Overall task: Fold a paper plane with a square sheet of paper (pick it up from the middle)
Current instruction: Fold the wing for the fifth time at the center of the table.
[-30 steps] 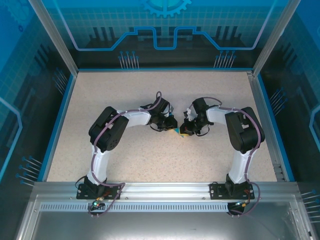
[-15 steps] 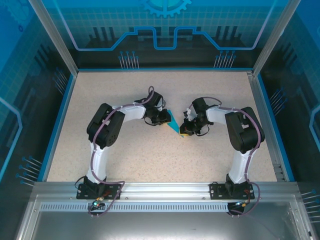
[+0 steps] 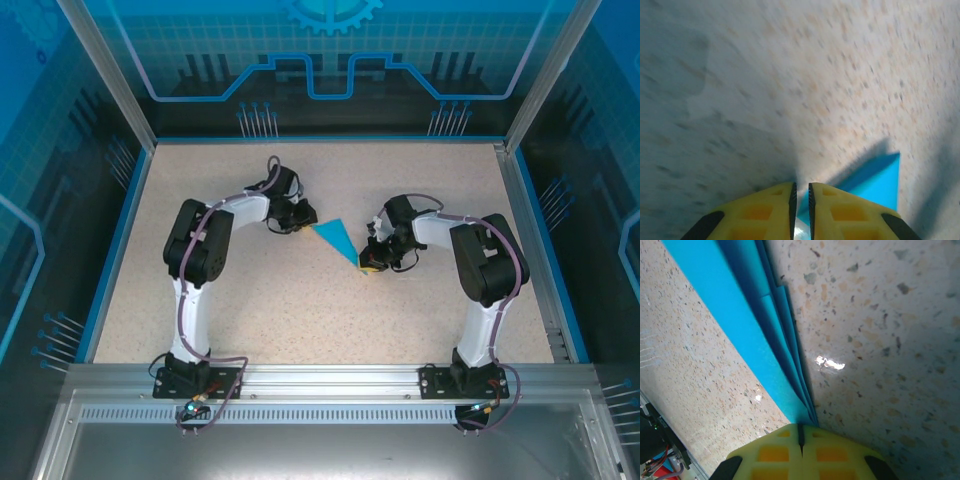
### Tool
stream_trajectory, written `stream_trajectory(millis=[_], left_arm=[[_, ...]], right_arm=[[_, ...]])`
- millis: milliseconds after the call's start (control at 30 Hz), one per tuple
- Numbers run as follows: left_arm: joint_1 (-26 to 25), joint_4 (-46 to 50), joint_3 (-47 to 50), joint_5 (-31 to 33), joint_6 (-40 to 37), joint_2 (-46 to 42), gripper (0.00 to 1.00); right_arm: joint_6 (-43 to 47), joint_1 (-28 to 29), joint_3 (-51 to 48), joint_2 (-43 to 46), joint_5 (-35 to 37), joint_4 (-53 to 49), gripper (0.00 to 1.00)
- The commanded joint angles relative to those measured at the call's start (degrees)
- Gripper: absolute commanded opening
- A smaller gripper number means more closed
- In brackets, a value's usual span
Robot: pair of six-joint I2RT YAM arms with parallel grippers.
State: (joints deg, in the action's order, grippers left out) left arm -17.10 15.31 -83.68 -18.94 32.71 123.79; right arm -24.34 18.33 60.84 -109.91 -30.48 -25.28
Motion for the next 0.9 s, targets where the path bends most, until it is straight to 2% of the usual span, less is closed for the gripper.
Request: stream_trajectory(millis=[0,233,400,633,733,867], left_arm=[[2.2,5.2,-3.9,4.8,-3.2,-0.1,0.18],[1.6,4.5,-1.6,3.2,-2.5,-9.6,0.2],[-1.6,2.4,3.6,1.6,-0.3,-14.5,0.21],[-9.4,1.8,5.0,1.5,4.7,-13.6,0.25],[-10.9,2.3,4.1,2.3,6.6,-12.4,0.29],[-11.4,4.8,2.8,3.8,9.6,-11.2,0.35]], right_arm=[[0.7,-0.1,-2.6,-4.7,13.6,-7.3,0.02],[0.6,0.3,-2.3,-4.5,13.4,-7.4,0.02],[0.5,0.6,-1.8,-4.4,12.8,-7.4,0.02],[0.1,1.1,-1.8,-1.1,7.8,-4.2,0.05],[-0.7,1.2,-0.7,3.1,5.6,-3.1,0.08],[-1.1,1.2,0.4,9.7,3.0,-1.6,0.18]])
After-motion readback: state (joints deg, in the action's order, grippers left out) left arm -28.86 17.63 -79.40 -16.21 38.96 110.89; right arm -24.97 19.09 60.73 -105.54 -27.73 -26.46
